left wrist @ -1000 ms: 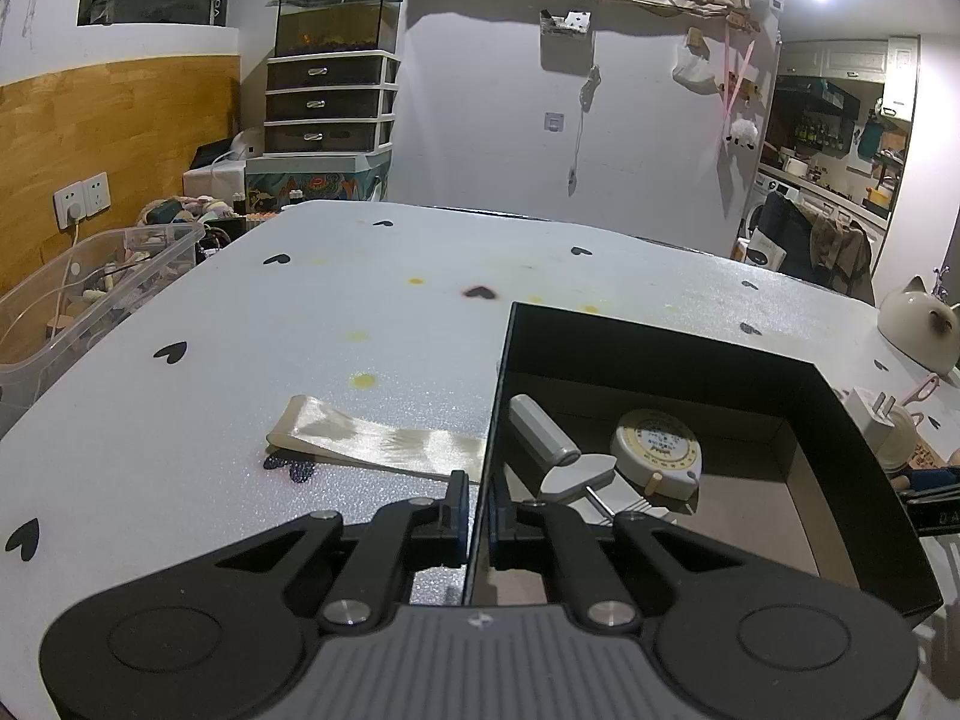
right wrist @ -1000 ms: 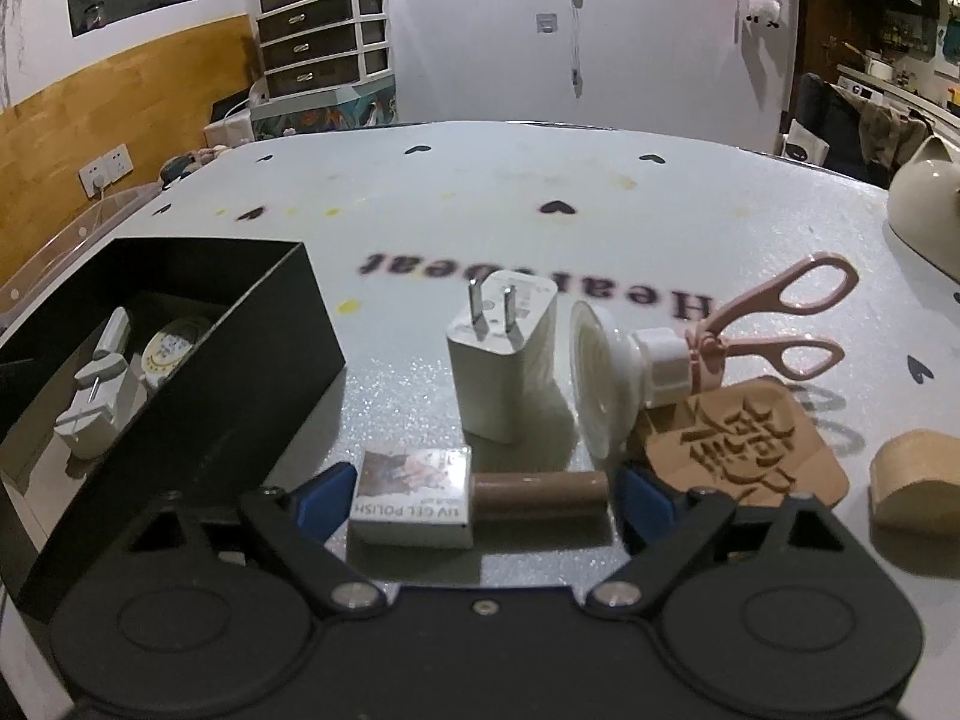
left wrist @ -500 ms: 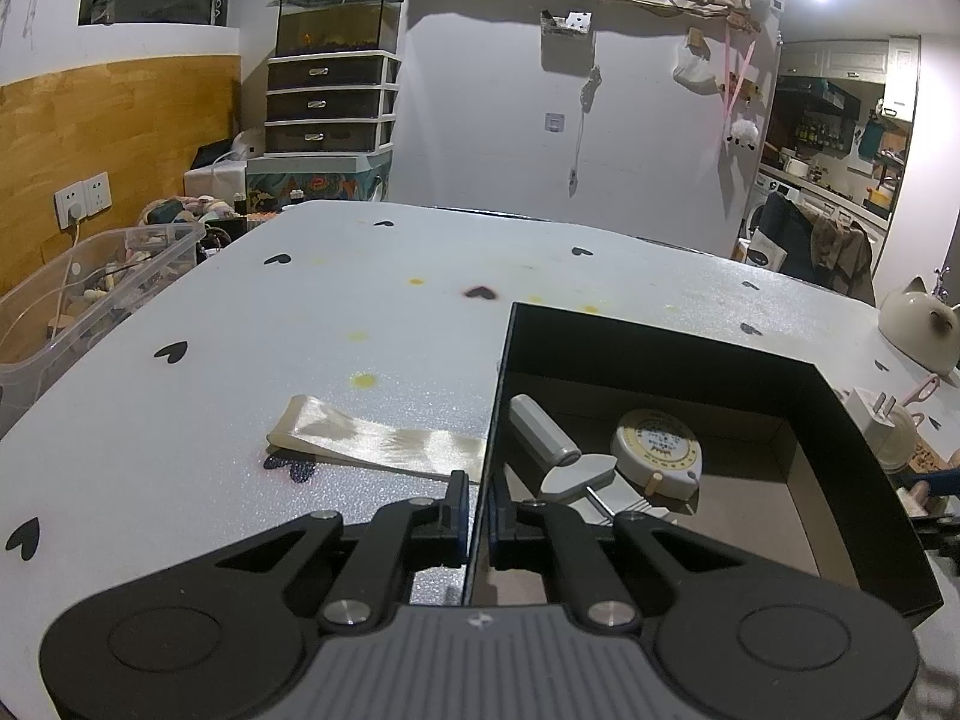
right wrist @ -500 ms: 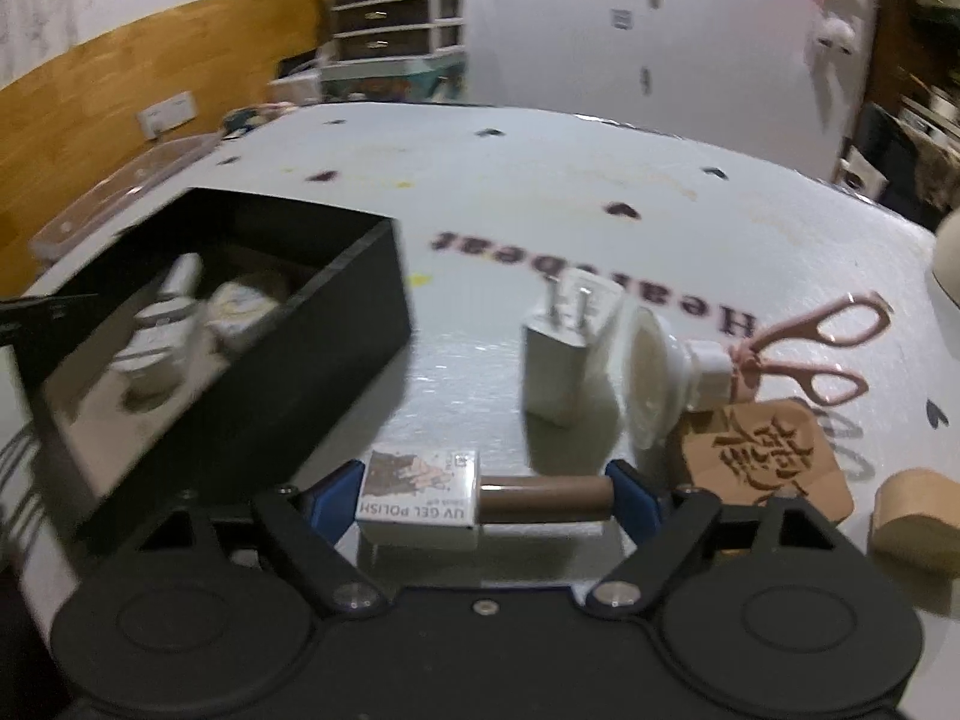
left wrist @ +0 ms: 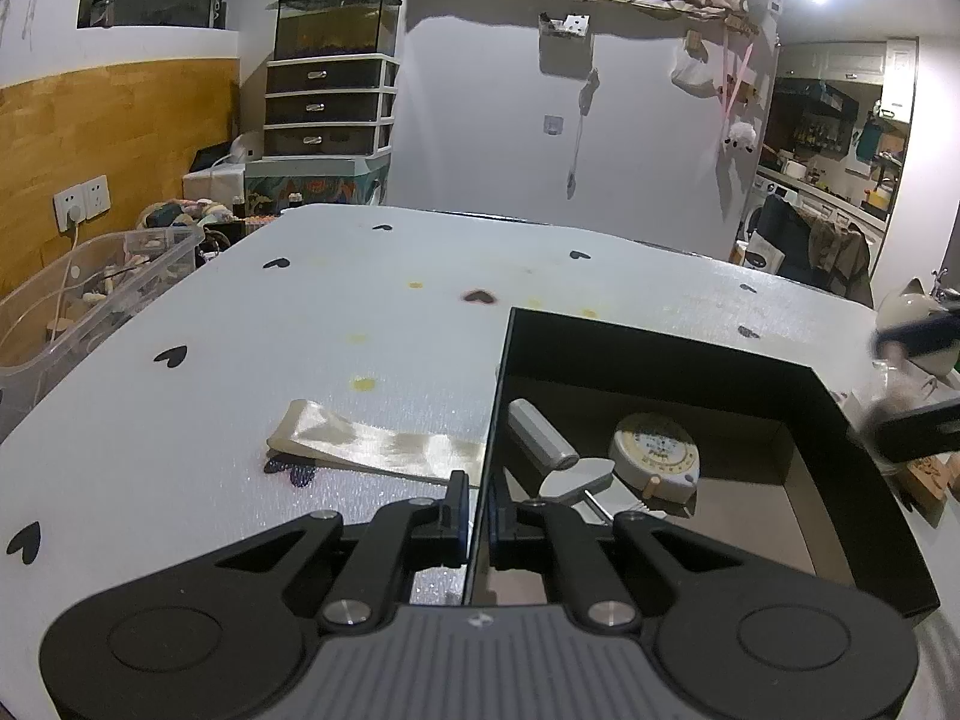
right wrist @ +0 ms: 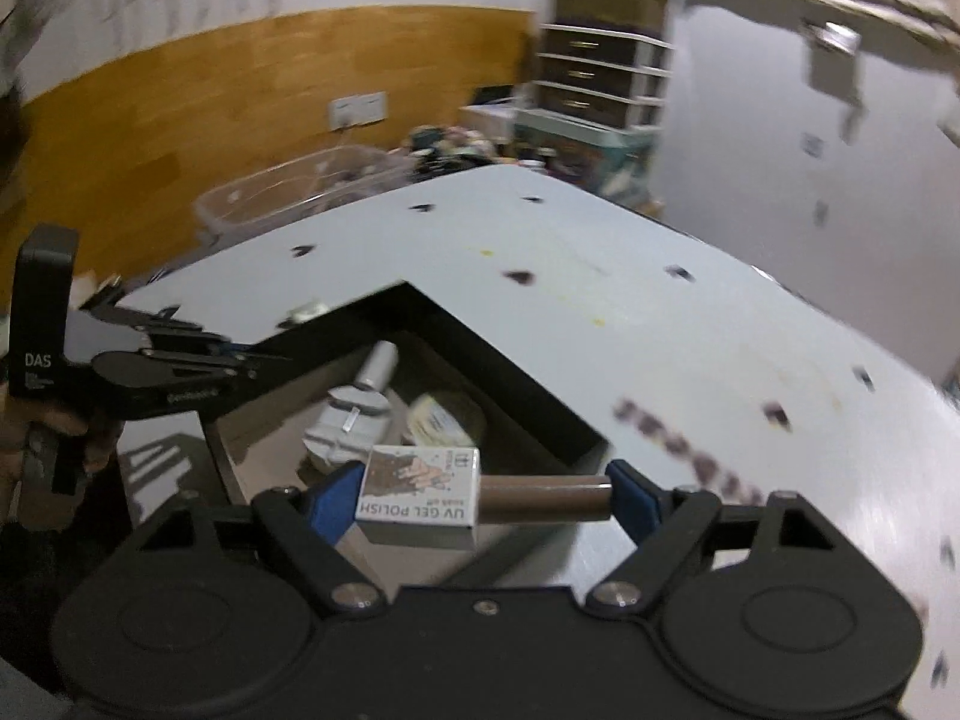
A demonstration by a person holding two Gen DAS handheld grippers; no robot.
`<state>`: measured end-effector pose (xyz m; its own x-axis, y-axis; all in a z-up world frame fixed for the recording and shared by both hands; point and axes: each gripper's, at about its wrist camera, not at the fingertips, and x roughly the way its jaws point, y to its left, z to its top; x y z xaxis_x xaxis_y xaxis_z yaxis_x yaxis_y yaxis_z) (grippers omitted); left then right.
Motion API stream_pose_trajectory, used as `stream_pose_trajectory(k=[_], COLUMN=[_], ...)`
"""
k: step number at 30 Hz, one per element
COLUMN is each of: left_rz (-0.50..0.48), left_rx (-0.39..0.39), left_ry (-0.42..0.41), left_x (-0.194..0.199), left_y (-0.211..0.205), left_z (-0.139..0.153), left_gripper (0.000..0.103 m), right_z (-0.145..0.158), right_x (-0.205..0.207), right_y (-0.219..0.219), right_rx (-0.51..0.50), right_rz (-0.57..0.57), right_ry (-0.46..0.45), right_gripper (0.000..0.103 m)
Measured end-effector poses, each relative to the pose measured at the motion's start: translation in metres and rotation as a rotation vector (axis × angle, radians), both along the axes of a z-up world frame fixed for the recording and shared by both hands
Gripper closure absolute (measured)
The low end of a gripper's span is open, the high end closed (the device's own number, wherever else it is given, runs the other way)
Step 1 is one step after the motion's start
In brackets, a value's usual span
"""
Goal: Organize rigid objects
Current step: 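Carry the polish box and stick into the black box and release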
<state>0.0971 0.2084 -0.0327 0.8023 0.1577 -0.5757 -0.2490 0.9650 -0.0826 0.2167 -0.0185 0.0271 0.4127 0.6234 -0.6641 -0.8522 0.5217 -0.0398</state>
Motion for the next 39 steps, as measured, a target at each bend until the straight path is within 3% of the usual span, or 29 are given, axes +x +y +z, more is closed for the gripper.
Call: stream_pose_trajectory(k=[6,10,14,26,39], left_rz=[-0.004,-0.004,-0.005,-0.005,-0.004], left_rx=[0.002,0.001,0.0,-0.002,0.0], left_ry=[-0.008,-0.009,-0.01,-0.011,-0.009], left_x=[-0.002,-0.002,-0.002,-0.002,-0.002], left_y=[0.0,0.0,0.001,0.0,0.001], left_z=[0.0,0.0,0.0,0.0,0.0], left_gripper=[0.097,0.097,0.097,0.097,0.097], right_z=[-0.02,-0.041,-0.054,-0.06,-0.051], right_x=[0.015,0.027,0.033,0.044,0.035], right_y=[0.052,0.071,0.081,0.087,0.076], right_rx=[-0.14,-0.196,-0.233,-0.203,-0.194], right_rz=[0.125,0.143,0.15,0.124,0.113], right_ry=[0.008,0.083,0.092,0.182,0.17], right_gripper=[0.017,0.017,0.017,0.014,0.014])
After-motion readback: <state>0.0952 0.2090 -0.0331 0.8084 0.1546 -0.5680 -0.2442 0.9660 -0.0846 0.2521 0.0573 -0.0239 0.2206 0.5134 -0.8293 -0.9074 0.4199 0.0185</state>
